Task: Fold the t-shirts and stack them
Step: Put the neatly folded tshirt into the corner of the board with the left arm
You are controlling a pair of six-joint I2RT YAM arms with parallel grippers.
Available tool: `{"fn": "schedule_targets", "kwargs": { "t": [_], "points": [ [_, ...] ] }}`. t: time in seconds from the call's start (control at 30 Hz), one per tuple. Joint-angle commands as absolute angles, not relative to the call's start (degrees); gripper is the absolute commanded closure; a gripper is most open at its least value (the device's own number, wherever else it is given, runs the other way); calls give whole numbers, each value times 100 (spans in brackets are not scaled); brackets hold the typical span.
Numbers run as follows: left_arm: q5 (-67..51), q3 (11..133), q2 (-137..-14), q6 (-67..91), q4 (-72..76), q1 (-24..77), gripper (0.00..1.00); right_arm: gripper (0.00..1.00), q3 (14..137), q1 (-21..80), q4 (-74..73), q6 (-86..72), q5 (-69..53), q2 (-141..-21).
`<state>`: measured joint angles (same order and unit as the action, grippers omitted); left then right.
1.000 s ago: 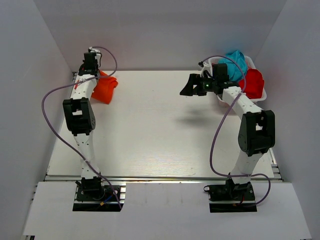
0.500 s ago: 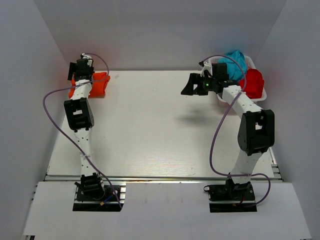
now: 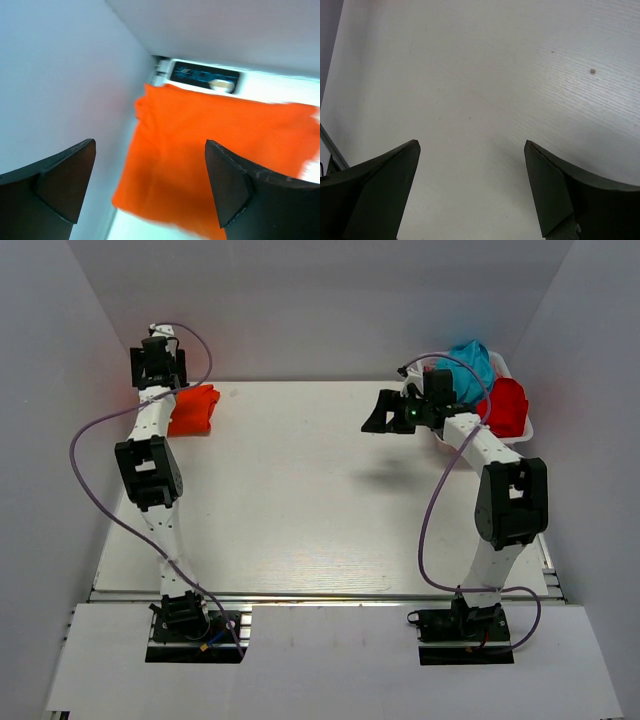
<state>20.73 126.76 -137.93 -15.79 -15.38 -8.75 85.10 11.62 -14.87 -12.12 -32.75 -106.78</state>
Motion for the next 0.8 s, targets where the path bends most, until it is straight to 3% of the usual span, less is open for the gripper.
{"fn": "schedule_targets", "kwargs": {
  "t": [0.0,0.13,0.37,0.77],
  "points": [
    [1144,12097,-12631,-652,-2135,-809,0,10,8201,1160,-1144,-1274,-3322,-10056],
    [354,11154,-12129,-291,-1601,-861,0,10,7604,1143,-1081,-1170,-3278,-9538],
    [-104,11399,-12699,158,-1802,-1046,0,10,6874,1143,-1012,-1046,-3120,-9036],
    [-1995,9650,-13191,1677,-264,-1643,0,10,7268,1125,-1327,-940,-3243,-9720]
  ]
}}
